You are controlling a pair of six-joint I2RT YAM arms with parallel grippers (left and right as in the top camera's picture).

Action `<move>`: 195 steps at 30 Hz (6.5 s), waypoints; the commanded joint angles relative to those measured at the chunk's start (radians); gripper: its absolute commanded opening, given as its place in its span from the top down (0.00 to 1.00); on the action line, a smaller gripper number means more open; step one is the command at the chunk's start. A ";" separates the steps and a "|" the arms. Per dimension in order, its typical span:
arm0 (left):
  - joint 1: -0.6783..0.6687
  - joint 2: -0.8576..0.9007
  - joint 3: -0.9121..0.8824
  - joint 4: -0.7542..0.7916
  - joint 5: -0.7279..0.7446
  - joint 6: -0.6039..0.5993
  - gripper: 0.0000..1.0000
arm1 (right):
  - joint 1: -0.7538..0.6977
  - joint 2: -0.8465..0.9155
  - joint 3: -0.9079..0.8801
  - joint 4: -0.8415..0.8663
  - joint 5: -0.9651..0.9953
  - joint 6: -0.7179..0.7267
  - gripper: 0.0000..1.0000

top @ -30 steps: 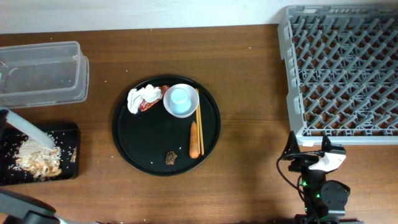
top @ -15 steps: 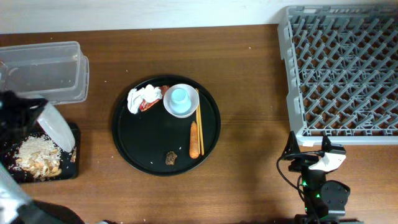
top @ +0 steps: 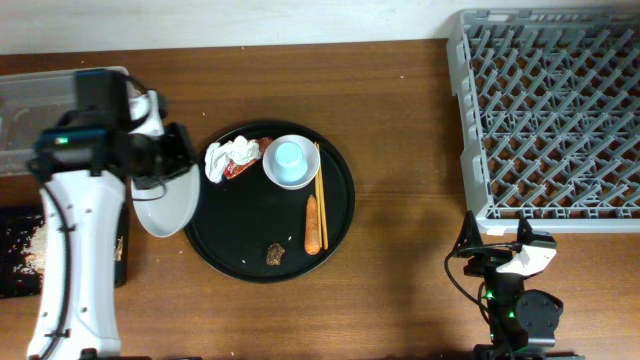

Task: Sort waste into correct bins and load items into the dishwasher rack
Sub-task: 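Carry the empty plate back and set it on the round tray, then grasp the brown shell piece on the tray with the left gripper, then carry the shell piece left and drop it on the black tray, then reach the left gripper to the carrot and grasp it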

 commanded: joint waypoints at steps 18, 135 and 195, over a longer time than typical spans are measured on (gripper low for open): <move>-0.320 0.080 -0.367 0.385 -0.193 -0.103 0.99 | 0.006 -0.006 -0.020 0.001 0.008 0.005 0.02; -0.549 0.166 -0.547 0.277 -0.208 -0.133 0.79 | 0.006 -0.006 -0.020 0.001 0.008 0.005 0.02; 0.541 0.217 -0.099 0.209 0.051 -0.157 0.63 | 0.006 -0.006 -0.020 0.001 0.008 0.005 0.02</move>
